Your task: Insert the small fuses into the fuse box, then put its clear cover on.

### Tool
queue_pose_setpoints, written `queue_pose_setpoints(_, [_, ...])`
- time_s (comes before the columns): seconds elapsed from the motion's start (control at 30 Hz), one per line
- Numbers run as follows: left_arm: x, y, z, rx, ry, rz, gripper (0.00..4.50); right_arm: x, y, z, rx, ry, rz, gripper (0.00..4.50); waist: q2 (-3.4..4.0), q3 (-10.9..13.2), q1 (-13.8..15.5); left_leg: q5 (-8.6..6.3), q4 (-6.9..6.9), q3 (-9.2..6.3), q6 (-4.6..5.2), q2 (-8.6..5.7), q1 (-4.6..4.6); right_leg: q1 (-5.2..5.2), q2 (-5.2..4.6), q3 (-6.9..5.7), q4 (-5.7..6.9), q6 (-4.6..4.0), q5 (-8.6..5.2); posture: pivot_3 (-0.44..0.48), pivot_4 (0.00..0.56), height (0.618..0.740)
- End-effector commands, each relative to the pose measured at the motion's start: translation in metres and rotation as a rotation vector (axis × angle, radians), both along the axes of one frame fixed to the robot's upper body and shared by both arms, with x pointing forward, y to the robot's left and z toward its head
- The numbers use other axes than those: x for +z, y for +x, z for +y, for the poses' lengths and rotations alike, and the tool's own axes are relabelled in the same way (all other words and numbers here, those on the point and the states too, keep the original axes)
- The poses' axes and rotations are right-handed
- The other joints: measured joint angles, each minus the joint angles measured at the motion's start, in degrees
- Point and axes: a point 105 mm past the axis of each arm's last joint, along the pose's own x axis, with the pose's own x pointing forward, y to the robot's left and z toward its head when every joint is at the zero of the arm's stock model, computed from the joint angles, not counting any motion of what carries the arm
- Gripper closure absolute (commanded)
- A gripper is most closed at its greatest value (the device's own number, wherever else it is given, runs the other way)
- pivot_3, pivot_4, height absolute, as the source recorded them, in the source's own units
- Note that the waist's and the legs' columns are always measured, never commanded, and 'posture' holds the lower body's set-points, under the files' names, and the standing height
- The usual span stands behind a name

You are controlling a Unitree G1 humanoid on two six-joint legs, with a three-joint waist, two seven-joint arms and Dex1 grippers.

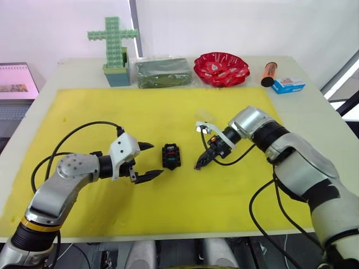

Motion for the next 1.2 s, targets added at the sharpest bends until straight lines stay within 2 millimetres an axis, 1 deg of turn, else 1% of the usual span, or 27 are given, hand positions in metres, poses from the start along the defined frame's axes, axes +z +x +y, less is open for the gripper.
queue_pose_setpoints(0.03, [0.011,0.0,0.001,-0.001,0.0,-0.047,0.0,0.004,0.002,0.003,0.015,0.004,-0.019,3.96,0.0,0.0,0.0,0.0,0.0,0.0,0.0,0.0,0.0,0.0,0.0,0.0,0.0,0.0,0.0,0.0,0.15,0.74])
queue_pose_setpoints(0.1, [0.011,0.0,0.001,-0.001,0.0,-0.047,0.0,0.005,0.002,0.003,0.015,0.003,-0.021,4.45,0.0,0.0,-0.01,0.0,0.0,0.0,0.0,0.0,0.0,0.0,0.0,0.0,0.0,0.0,0.0,0.0,0.15,0.74])
queue_pose_setpoints(0.13, [0.011,0.0,0.001,-0.001,0.0,-0.048,0.0,0.005,0.002,0.003,0.015,0.003,-0.022,4.48,0.0,0.0,-0.01,0.0,0.0,0.0,0.0,0.0,0.0,0.0,0.0,0.0,0.0,0.0,0.0,0.0,0.15,0.74])
queue_pose_setpoints(0.5, [0.011,0.001,0.0,-0.006,0.0,-0.051,0.0,0.005,0.003,-0.002,0.006,0.004,-0.027,4.48,0.0,0.0,0.03,0.0,0.01,0.0,0.0,0.0,0.0,0.0,0.0,0.0,0.02,0.0,0.0,0.0,0.15,0.74])
queue_pose_setpoints(0.7, [0.012,0.001,-0.001,-0.01,0.0,-0.05,0.0,0.019,0.005,-0.003,-0.053,0.065,-0.012,4.48,0.01,0.01,0.08,0.0,0.01,0.0,0.0,-0.01,0.0,0.0,0.0,0.0,0.02,0.0,0.0,0.0,0.15,0.74])
queue_pose_setpoints(0.9, [0.011,0.0,0.0,-0.007,-0.003,-0.049,0.0,0.044,0.006,-0.01,-0.227,0.18,0.014,4.48,0.01,0.01,0.2,0.0,0.01,-0.01,0.0,-0.01,0.0,0.01,-0.01,0.0,0.01,0.0,0.0,0.0,0.15,0.74])
queue_pose_setpoints(1.0, [0.009,-0.001,0.0,-0.006,-0.003,-0.046,0.0,0.053,0.001,-0.014,-0.337,0.223,0.044,4.48,-0.01,0.0,0.17,0.0,0.0,-0.02,0.0,-0.01,0.0,0.02,-0.03,0.0,0.0,0.0,0.0,0.0,0.15,0.74])
queue_pose_setpoints(1.07, [0.008,-0.002,0.0,-0.006,-0.005,-0.044,0.0,0.053,-0.007,-0.016,-0.404,0.244,0.062,4.48,-0.01,0.0,0.18,0.0,0.0,-0.05,0.0,-0.01,0.0,0.02,-0.04,0.0,0.0,0.0,0.0,0.0,0.15,0.74])
queue_pose_setpoints(1.13, [0.008,-0.002,-0.001,-0.007,-0.011,-0.042,0.0,0.047,-0.018,-0.02,-0.439,0.256,0.032,4.48,-0.04,-0.02,0.39,0.0,-0.02,-0.11,0.0,-0.01,-0.01,0.03,-0.07,-0.01,-0.01,-0.01,0.0,0.0,0.15,0.74])
queue_pose_setpoints(1.2, [0.006,-0.003,-0.002,-0.012,-0.011,-0.041,0.0,0.045,-0.019,-0.021,-0.502,0.308,-0.02,4.48,-0.03,-0.02,0.29,0.0,-0.01,-0.16,0.0,-0.02,-0.01,0.04,-0.14,-0.02,-0.01,0.0,0.0,0.0,0.15,0.74])
